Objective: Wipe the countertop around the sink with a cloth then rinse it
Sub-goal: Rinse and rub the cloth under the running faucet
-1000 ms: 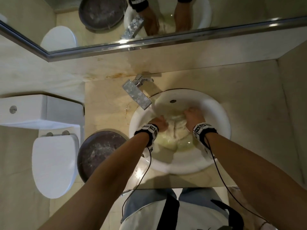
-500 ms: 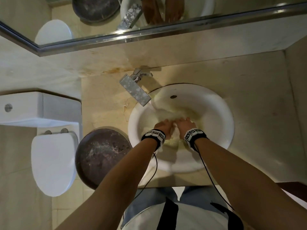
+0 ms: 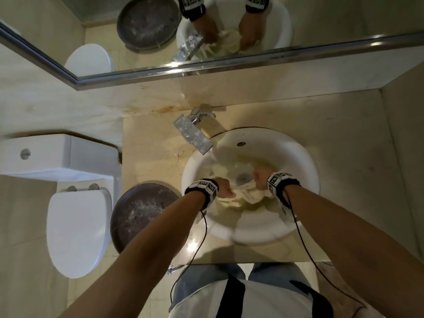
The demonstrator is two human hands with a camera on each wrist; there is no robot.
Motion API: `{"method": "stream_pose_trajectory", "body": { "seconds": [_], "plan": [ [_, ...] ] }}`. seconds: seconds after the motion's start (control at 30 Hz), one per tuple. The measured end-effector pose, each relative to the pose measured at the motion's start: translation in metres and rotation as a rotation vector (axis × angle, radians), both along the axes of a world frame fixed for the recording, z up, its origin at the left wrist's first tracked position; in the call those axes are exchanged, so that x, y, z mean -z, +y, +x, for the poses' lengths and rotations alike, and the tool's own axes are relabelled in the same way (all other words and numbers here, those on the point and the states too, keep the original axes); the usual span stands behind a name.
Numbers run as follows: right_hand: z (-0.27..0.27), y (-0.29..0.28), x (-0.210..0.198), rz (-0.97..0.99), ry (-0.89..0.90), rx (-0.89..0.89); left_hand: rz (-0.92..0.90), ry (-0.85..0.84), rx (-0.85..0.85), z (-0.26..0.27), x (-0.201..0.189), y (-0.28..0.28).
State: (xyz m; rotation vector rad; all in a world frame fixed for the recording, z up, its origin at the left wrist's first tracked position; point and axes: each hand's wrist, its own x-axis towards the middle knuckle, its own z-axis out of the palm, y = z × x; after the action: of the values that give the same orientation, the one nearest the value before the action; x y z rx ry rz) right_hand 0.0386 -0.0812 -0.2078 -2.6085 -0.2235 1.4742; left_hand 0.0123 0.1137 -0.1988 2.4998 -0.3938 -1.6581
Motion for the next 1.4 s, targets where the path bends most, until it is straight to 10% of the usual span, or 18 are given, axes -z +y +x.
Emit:
{"method": "stream_pose_trajectory", "body": {
  "seconds": [0.13, 0.2, 0.5, 0.77, 0.93, 1.1, 1.23, 1.4],
  "plan": [
    [0.007, -0.005, -0.01, 0.006, -0.471, 0.147, -0.027, -0.415, -0.189, 0.008, -0.013, -0.008],
    [-0.002, 0.001, -0.006, 0.034, -0.406, 0.111, -0.088, -0.537, -0.265, 0.0, -0.008, -0.02],
    [-0.054, 0.018, 0.028, -0.051, -0.229, -0.057, -0.065, -0.281, -0.14, -0.039, 0.04, -0.048],
    [-0.061, 0.032, 0.033, 0.046, -0.007, 0.372, -0.107, -0.119, -0.462, -0.023, 0.034, -0.049],
    [-0.05, 0.017, 0.015, 0.045, 0.235, 0.333, -0.157, -0.067, -0.404, -0.023, 0.029, -0.036],
    [-0.031, -0.005, 0.002, 0.162, 0.023, 0.784, -0.281, 0.031, -0.799, -0.013, 0.01, -0.021],
    [-0.025, 0.009, 0.015, 0.11, -0.209, 0.523, -0.056, -0.309, -0.77, -0.014, 0.016, -0.028],
    [-0.054, 0.028, 0.033, 0.029, -0.187, 0.148, -0.133, -0.139, -0.521, -0.025, 0.032, -0.042]
  ]
}}
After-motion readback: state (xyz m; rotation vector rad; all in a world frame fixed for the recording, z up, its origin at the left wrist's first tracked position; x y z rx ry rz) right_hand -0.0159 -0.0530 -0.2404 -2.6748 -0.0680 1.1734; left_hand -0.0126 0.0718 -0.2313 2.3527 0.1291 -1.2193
